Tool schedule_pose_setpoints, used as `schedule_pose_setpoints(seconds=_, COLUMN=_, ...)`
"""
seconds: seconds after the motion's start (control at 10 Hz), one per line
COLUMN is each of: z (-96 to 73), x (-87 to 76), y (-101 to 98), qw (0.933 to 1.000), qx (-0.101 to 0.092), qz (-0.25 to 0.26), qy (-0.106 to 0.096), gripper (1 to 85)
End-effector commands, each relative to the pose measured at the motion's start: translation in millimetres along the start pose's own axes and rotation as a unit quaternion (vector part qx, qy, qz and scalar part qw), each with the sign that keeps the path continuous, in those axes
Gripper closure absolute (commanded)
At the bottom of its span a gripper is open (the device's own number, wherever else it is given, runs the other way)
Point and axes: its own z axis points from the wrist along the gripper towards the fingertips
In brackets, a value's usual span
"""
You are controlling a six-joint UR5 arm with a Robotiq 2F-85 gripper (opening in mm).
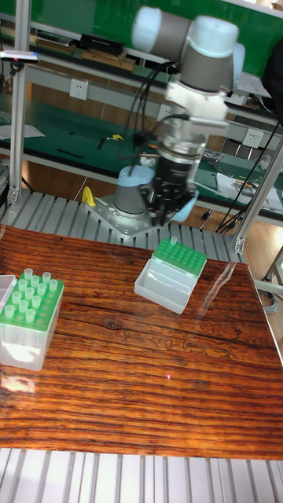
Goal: Transfer all large pipette tips from one holder to another
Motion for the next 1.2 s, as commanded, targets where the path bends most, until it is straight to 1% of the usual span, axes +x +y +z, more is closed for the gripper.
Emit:
schedule_pose_setpoints(seconds=0.0, z=1.8, x=6.6, y=36.7, qw=0.9996, qx=-0.017, qz=0.020, qy=-0.007, gripper=62.3)
schedule_pose_setpoints(seconds=0.1, z=-1.4, x=6.0, y=32.9, qw=0.9998, qx=-0.018, qz=0.006, qy=0.001, gripper=62.3)
schedule_pose_setpoints(seconds=0.2, z=-1.6, x=13.0, y=34.7, qw=0.9996, qx=-0.022, qz=-0.011, qy=0.014, gripper=62.3)
schedule_pose_setpoints(seconds=0.3, z=-1.9, x=15.3, y=38.9, qw=0.9988, qx=-0.030, qz=-0.033, qy=0.018, gripper=59.7)
schedule_pose_setpoints(seconds=0.4, z=-1.8, x=14.3, y=38.2, qw=0.9984, qx=-0.029, qz=-0.047, qy=0.016, gripper=57.7)
schedule_pose_setpoints(seconds=0.5, z=-1.8, x=12.8, y=37.8, qw=0.9985, qx=-0.028, qz=-0.045, qy=0.013, gripper=57.0)
schedule_pose_setpoints(seconds=0.6, z=5.2, x=14.6, y=44.3, qw=0.9991, qx=-0.025, qz=-0.035, qy=0.004, gripper=57.0)
schedule_pose_setpoints(seconds=0.7, z=12.6, x=20.2, y=57.9, qw=0.9993, qx=-0.025, qz=-0.028, qy=-0.006, gripper=57.0)
schedule_pose_setpoints(seconds=0.8, z=13.0, x=22.3, y=59.6, qw=0.9994, qx=-0.019, qz=-0.028, qy=-0.009, gripper=55.0)
schedule_pose_setpoints(seconds=1.0, z=15.8, x=10.9, y=48.2, qw=0.9988, qx=0.000, qz=-0.042, qy=-0.025, gripper=53.0)
schedule_pose_setpoints(seconds=1.1, z=20.1, x=11.1, y=45.3, qw=0.9989, qx=0.007, qz=-0.039, qy=-0.024, gripper=53.0)
